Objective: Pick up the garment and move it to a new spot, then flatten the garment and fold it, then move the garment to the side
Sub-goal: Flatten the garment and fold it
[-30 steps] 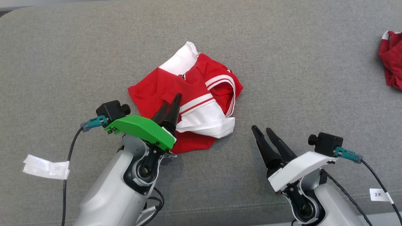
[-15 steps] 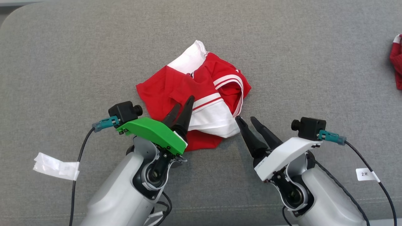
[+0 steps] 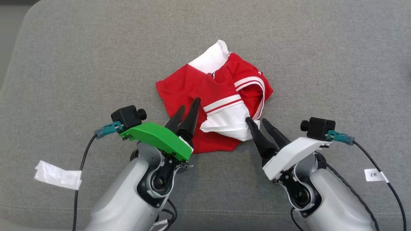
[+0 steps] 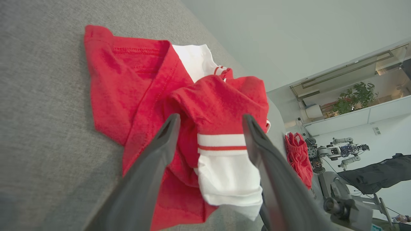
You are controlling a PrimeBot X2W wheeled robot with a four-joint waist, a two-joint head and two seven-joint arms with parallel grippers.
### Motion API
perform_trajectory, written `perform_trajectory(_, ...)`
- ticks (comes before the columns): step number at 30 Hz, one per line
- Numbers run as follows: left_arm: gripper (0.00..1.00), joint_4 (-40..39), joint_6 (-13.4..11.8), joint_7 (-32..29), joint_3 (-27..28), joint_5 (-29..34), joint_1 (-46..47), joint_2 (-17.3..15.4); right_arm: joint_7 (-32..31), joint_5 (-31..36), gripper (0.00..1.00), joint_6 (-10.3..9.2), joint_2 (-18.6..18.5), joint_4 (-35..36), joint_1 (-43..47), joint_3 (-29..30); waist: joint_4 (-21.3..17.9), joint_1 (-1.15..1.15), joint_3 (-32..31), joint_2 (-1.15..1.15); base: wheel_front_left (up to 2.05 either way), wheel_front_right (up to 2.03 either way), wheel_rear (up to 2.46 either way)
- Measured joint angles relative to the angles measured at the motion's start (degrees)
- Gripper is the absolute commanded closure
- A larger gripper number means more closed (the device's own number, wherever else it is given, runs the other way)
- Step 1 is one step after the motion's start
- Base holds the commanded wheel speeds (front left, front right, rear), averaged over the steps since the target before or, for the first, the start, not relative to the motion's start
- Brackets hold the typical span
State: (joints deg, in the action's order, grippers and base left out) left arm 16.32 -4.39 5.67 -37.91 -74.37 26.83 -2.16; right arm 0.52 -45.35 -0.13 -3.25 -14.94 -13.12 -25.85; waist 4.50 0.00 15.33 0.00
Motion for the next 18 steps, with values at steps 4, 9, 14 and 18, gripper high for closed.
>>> perform_trajectory(4,0.0,-0.02,-0.2,0.78,0.8,-0.08,-1.0,0.0,-0.05,-0.48,0.09,0.02,-0.04,-0.75,-0.8,-0.96,0.67,0.0,-0.12,0.0,0.0,0.0,0.0)
perform_trajectory(9,0.0,-0.24,-0.23,1.19,1.14,-0.18,-1.13,-0.03,-0.37,-0.69,0.25,0.02,-0.05,-1.49,-1.01,-1.79,0.79,0.0,-0.33,0.0,0.0,0.0,0.0)
perform_trajectory(14,0.0,-0.53,-0.25,1.53,1.58,-0.18,-1.14,-0.05,-0.66,-1.13,1.0,0.1,-0.07,-1.89,-1.01,-2.49,0.62,0.0,-0.49,0.0,0.0,0.0,0.0)
perform_trajectory(18,0.0,-0.77,-0.43,1.7,2.07,-0.19,-1.22,-0.27,-1.1,-1.12,1.0,0.27,-0.07,-2.21,-1.01,-3.01,0.26,0.0,-0.6,0.0,0.0,0.0,0.0)
